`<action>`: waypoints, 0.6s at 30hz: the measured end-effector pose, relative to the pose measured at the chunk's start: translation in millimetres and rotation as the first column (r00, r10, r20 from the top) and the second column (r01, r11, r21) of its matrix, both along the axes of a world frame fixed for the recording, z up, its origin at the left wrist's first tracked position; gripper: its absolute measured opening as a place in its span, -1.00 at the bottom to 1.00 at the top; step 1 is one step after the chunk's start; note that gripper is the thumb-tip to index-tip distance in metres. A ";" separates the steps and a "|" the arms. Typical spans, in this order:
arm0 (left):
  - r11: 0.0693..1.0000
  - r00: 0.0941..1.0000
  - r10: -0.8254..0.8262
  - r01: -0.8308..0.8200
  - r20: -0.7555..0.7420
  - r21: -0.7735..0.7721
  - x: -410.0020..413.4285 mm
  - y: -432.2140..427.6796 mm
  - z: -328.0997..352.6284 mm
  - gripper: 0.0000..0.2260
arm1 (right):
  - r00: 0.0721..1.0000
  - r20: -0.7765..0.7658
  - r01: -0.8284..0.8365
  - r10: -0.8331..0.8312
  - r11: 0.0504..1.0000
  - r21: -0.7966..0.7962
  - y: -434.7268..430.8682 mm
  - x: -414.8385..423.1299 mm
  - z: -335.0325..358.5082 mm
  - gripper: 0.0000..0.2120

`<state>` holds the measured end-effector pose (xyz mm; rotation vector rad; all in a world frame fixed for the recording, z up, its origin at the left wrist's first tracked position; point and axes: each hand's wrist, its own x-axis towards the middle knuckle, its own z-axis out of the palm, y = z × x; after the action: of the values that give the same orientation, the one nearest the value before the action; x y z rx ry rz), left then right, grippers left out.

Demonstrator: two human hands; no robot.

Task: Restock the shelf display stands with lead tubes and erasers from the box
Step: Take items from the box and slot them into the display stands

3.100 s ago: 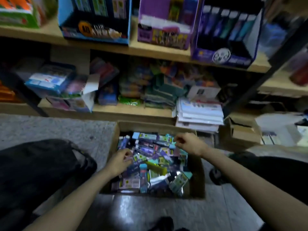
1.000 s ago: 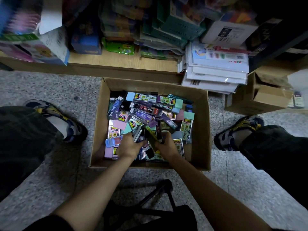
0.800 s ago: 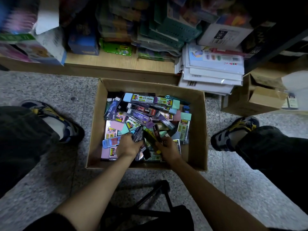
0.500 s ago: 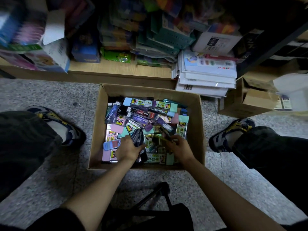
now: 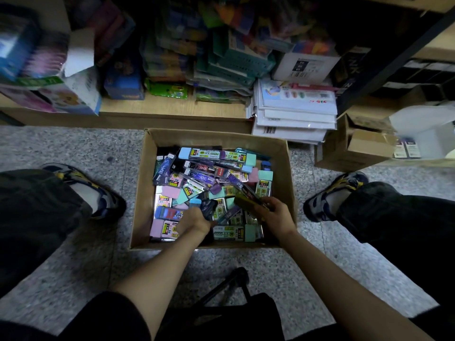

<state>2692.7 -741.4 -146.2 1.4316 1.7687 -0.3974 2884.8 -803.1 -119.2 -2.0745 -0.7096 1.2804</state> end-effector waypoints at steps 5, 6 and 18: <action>0.993 0.979 0.110 -0.102 0.170 -0.053 -6.4 2.9 -3.8 -0.69 | 0.997 0.053 -0.050 0.049 0.999 0.014 -0.1 -0.3 3.8 -0.79; 0.990 0.970 0.138 -0.131 0.202 -0.046 -8.5 3.7 -3.5 -0.73 | 0.996 0.064 -0.056 0.055 0.998 0.016 0.5 0.3 4.8 -0.81; 0.702 0.375 0.709 -0.294 0.597 -0.649 -21.1 20.1 46.0 -0.68 | 0.976 0.133 -0.192 0.175 0.972 0.136 25.1 17.3 53.4 -0.91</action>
<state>2671.7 -721.3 -100.2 0.4566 1.0957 0.2264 2902.0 -777.9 -65.8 -2.0148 -1.0407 1.1675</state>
